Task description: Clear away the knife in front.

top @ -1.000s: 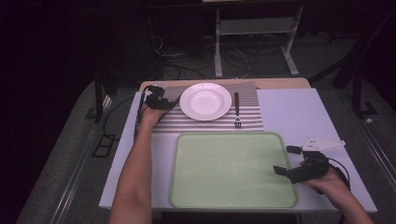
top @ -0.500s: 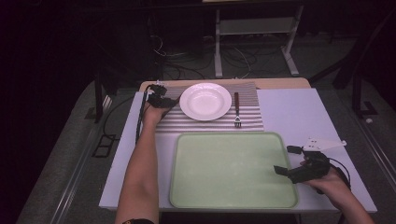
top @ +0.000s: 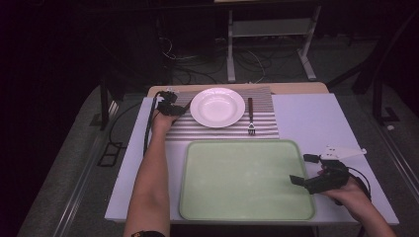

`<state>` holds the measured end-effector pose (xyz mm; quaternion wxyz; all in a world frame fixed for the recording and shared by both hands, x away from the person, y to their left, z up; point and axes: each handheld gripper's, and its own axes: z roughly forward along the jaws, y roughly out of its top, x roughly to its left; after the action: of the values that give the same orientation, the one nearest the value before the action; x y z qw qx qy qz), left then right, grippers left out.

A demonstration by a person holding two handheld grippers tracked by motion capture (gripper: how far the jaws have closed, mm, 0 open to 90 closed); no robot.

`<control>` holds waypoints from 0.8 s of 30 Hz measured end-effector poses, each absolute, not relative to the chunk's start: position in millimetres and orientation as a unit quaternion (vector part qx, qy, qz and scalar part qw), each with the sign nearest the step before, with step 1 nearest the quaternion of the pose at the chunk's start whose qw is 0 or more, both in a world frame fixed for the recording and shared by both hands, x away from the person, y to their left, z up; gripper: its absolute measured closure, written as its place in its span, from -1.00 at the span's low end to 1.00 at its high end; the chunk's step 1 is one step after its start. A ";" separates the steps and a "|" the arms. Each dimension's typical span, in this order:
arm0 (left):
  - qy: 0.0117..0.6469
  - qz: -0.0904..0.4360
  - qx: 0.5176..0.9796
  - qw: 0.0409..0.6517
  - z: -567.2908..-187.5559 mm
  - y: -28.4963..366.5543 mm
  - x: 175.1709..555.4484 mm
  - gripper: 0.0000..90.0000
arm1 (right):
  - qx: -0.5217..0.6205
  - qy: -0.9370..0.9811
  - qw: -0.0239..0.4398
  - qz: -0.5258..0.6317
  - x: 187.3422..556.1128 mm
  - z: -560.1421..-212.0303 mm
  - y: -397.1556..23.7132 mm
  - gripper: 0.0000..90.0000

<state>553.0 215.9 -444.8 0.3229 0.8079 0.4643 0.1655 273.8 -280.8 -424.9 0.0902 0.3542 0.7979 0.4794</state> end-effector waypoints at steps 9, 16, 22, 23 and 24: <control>0.454 0.176 0.813 0.318 -445.4 214.6 551.5 0.71 | 0.354 0.797 0.090 0.481 273.6 -424.9 -280.9 -1.00; 0.457 0.175 0.812 0.319 -444.9 214.7 552.0 0.72 | 0.355 0.797 0.090 0.481 273.9 -425.3 -281.4 -1.00; 0.468 0.164 0.809 0.314 -442.4 216.3 551.2 0.72 | 0.356 0.796 0.088 0.482 274.3 -425.6 -282.1 -1.00; 0.471 0.164 0.809 0.312 -441.3 217.2 550.8 0.72 | 0.356 0.796 0.088 0.482 274.4 -425.6 -282.2 -1.00; 0.473 0.162 0.807 0.313 -439.9 218.0 550.2 0.72 | 0.356 0.796 0.088 0.482 274.5 -425.7 -282.2 -1.00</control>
<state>550.2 218.0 -439.9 0.3129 0.8073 0.4732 0.1625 274.5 -282.2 -425.7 0.0881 0.3560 0.7960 0.4816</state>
